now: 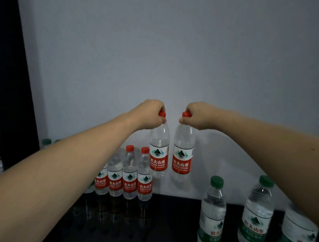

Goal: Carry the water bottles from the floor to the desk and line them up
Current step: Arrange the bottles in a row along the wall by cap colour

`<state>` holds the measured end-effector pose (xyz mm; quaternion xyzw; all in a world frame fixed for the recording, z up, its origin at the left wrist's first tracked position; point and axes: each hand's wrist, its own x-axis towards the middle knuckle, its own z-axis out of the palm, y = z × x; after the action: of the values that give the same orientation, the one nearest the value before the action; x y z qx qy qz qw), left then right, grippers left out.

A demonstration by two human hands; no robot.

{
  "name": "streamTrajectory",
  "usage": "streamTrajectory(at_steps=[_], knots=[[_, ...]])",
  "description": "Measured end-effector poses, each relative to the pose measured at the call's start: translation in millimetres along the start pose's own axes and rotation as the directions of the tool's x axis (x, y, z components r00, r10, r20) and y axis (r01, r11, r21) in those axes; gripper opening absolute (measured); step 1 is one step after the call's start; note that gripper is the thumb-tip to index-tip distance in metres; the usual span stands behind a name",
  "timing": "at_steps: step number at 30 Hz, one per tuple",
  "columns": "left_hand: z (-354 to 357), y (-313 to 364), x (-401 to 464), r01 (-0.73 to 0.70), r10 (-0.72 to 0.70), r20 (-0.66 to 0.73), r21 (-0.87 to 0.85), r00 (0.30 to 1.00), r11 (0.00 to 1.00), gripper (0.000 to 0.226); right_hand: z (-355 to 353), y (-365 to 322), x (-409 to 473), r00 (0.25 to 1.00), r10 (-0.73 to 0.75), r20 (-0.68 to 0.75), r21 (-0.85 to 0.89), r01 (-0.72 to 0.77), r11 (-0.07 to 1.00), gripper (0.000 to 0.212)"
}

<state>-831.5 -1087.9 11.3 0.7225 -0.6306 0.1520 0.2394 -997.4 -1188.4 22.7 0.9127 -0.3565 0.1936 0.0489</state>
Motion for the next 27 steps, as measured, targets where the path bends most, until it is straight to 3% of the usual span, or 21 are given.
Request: streamTrajectory(at_steps=[13, 27], knots=[[117.1, -45.8, 20.4, -0.064, 0.049, 0.089, 0.168, 0.995, 0.984, 0.034, 123.5, 33.1, 35.6, 0.982, 0.005, 0.191, 0.01, -0.007, 1.0, 0.04], [171.1, -64.6, 17.0, -0.123, 0.096, 0.124, 0.232, 0.988, 0.965, 0.032, 167.9, 31.0, 43.1, 0.954, -0.038, 0.298, 0.011, 0.036, 0.999, 0.038]])
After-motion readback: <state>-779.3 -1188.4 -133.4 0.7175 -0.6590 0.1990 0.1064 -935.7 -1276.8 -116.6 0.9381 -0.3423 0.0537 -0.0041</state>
